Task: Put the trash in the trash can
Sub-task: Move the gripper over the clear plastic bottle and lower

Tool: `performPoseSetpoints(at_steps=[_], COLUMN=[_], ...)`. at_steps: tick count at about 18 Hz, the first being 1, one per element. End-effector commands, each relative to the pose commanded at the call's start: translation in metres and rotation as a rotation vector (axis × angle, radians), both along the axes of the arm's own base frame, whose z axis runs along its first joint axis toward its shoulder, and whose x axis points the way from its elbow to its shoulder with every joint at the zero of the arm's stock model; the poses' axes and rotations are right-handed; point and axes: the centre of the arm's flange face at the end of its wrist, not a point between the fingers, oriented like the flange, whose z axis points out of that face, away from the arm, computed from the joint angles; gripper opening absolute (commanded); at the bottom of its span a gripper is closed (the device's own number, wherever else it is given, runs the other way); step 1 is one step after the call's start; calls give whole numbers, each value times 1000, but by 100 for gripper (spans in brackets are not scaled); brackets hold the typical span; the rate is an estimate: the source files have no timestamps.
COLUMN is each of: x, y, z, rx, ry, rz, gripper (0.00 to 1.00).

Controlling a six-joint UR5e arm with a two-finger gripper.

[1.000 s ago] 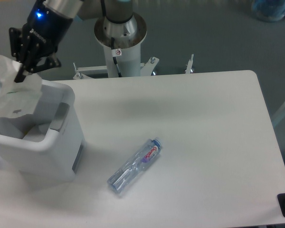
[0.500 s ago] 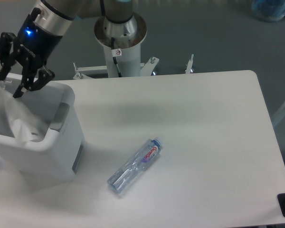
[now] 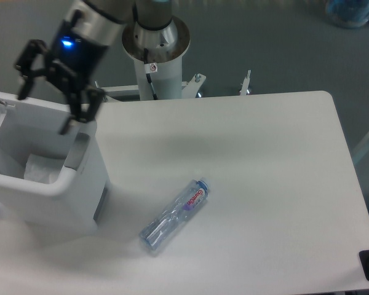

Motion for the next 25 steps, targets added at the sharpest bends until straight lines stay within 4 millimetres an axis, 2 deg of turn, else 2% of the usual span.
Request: performPoseSetpoints(at_steps=[2, 6, 10, 14, 16, 19, 25], x=[-31, -85, -119, -149, -157, -155, -139], y=[2, 13, 31, 44, 51, 70, 98], z=[-10, -55, -89, -112, -120, -131, -191], rx=[-13, -95, -159, -273, -352, -454, -681], ry=[-14, -35, -50, -70, -92, -113, -38], rz=[37, 92, 112, 133, 129, 92, 35], gripper=[100, 100, 100, 100, 100, 100, 100])
